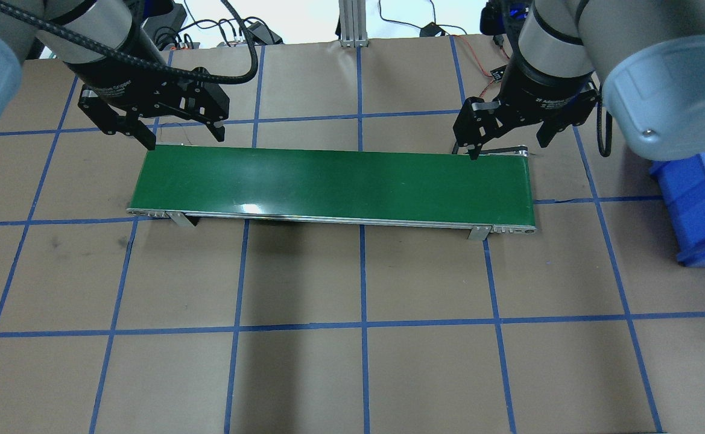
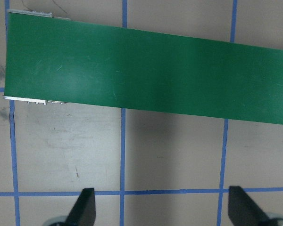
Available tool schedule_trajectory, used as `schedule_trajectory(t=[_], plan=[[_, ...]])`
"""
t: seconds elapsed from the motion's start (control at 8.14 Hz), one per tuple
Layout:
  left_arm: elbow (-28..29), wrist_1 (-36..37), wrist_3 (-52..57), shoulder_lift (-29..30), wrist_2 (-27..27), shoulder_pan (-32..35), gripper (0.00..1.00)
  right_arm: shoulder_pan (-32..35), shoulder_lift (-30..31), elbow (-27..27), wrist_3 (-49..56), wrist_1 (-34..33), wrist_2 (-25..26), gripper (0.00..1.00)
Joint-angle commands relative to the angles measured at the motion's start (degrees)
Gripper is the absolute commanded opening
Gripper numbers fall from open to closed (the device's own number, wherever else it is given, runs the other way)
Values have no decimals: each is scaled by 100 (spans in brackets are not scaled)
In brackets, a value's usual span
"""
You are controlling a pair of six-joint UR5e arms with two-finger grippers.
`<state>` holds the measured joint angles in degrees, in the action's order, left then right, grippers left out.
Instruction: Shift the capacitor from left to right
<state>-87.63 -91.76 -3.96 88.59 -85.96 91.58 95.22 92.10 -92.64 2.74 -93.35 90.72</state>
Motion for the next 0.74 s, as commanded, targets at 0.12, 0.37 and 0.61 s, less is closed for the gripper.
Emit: schedule_trajectory(t=[0.12, 0.37, 0.61], plan=[[0, 0, 0, 0, 0, 0, 100, 67, -8, 0, -90, -87, -37, 100], [0, 0, 0, 0, 0, 0, 100, 67, -8, 0, -28, -78, -2, 100], [0, 0, 0, 0, 0, 0, 100, 67, -8, 0, -2, -87, 7, 100]])
